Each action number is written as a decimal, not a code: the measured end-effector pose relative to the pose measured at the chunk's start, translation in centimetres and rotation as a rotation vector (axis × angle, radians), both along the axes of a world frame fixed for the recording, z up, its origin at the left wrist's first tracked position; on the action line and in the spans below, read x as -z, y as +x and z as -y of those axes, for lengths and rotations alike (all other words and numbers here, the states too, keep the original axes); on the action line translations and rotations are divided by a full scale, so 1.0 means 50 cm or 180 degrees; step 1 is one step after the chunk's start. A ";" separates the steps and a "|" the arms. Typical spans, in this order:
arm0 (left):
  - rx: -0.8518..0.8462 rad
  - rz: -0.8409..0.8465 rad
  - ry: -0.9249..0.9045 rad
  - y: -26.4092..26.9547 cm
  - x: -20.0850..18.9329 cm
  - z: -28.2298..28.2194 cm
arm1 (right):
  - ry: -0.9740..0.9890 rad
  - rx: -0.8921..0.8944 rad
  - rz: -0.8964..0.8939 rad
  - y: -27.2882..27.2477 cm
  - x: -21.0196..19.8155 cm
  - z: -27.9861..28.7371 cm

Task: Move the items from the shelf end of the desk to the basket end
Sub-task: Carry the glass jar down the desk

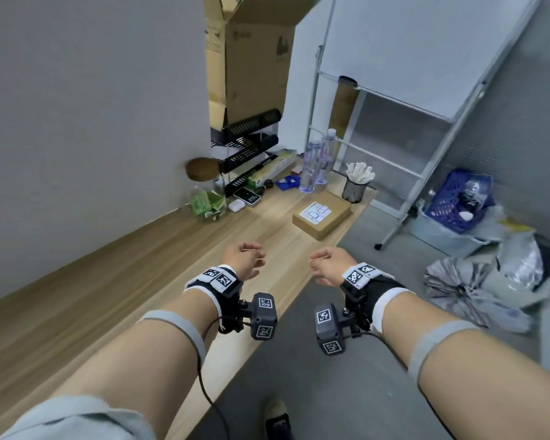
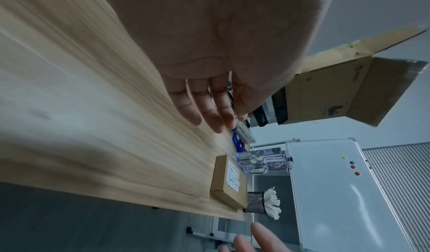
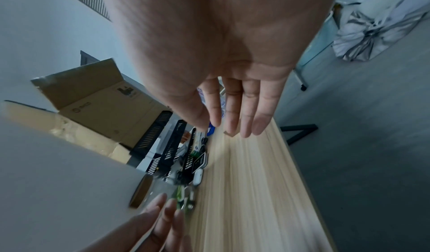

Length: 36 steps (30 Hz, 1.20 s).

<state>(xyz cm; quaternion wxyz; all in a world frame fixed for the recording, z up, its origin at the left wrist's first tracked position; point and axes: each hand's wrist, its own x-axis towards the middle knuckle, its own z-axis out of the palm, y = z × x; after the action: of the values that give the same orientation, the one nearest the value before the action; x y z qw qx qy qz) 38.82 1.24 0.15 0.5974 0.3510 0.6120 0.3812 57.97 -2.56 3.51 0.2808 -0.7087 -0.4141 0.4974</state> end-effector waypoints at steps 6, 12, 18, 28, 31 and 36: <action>-0.0091 -0.0044 -0.0095 0.062 -0.015 -0.177 | -0.0138 -0.0076 0.0143 0.093 -0.009 -0.180; -0.0472 -0.0181 -0.0094 0.020 -0.034 -0.310 | -0.0257 -0.0306 -0.0070 0.075 0.003 -0.315; -0.1040 -0.0290 -0.0311 -0.058 -0.011 -0.392 | -0.0389 -0.0807 -0.0132 0.003 0.044 -0.443; -0.1728 -0.0953 -0.0524 -0.143 0.015 -0.554 | -0.0901 -0.1754 -0.0246 -0.113 0.131 -0.703; -0.1853 -0.0928 -0.0627 -0.160 0.030 -0.605 | -0.1032 -0.2042 -0.0281 -0.148 0.157 -0.757; -0.2112 -0.0399 -0.0591 -0.187 0.046 -0.628 | -0.1436 -0.2177 -0.0421 -0.209 0.213 -0.802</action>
<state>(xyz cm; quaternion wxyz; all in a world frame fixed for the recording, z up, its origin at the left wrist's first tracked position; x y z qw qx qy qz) 29.45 32.66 -2.14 0.4316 0.0999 0.7603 0.4751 47.51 37.56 -7.12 -0.0370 -0.5405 -0.4874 0.6848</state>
